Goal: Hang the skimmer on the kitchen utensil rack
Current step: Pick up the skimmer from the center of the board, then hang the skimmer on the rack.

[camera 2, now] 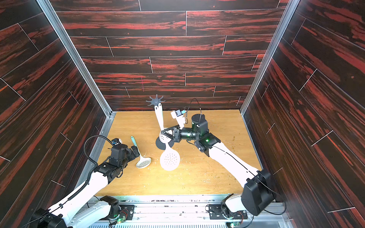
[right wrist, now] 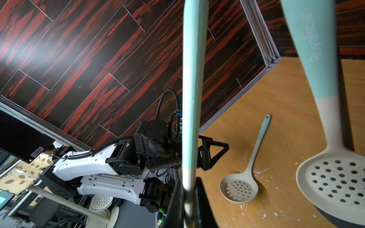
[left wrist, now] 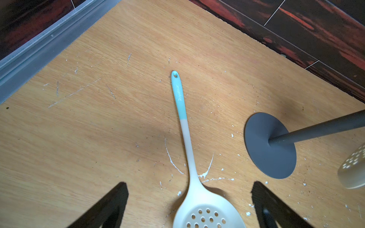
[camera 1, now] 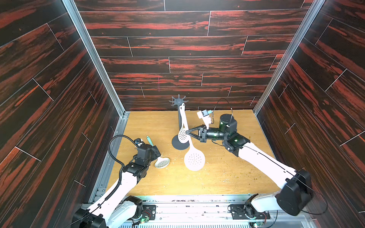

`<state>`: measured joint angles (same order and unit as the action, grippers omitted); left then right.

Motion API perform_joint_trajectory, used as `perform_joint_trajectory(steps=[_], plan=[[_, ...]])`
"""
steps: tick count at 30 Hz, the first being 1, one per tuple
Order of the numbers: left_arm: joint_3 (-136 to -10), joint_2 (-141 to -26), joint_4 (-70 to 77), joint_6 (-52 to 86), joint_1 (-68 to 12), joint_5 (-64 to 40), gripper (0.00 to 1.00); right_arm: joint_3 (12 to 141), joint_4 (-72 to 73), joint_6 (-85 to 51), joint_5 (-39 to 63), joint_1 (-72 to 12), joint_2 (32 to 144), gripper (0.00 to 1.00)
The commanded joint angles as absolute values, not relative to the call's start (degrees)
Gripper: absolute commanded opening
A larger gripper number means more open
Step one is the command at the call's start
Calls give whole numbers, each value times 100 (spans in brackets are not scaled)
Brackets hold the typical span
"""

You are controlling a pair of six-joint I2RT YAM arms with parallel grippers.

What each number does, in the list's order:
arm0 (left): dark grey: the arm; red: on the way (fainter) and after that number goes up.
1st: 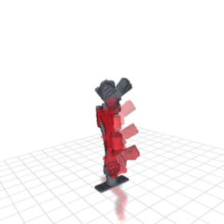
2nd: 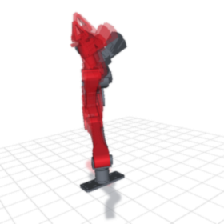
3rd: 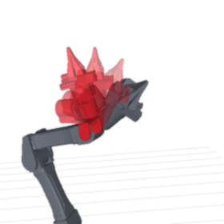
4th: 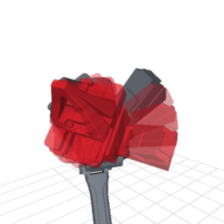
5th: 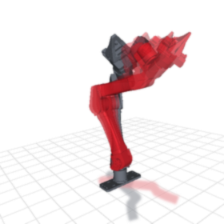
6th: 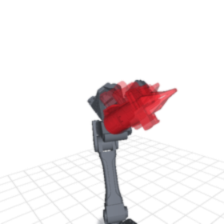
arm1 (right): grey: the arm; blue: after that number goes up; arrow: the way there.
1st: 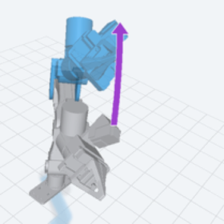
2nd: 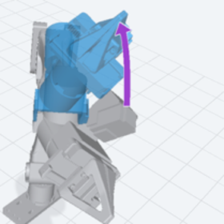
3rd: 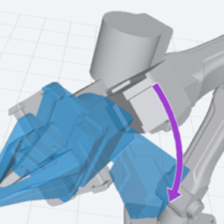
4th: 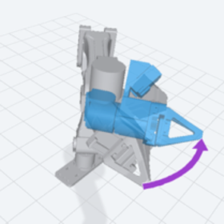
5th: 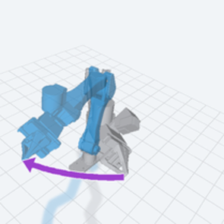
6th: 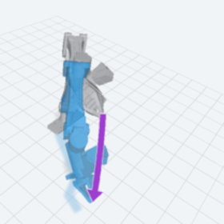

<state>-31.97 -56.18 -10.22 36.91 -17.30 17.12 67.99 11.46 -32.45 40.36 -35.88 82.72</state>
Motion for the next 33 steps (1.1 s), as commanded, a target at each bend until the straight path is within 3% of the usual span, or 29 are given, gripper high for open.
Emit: perform_joint_trajectory(steps=[1,33], plan=[[-3256,-5514,-990,3700,-1691,1696,100,6983,1509,-3370,4306,-3594,8323,0],[-3236,-5546,-877,3645,-1663,1459,100,6981,2304,-3902,4069,-3576,8932,0]])
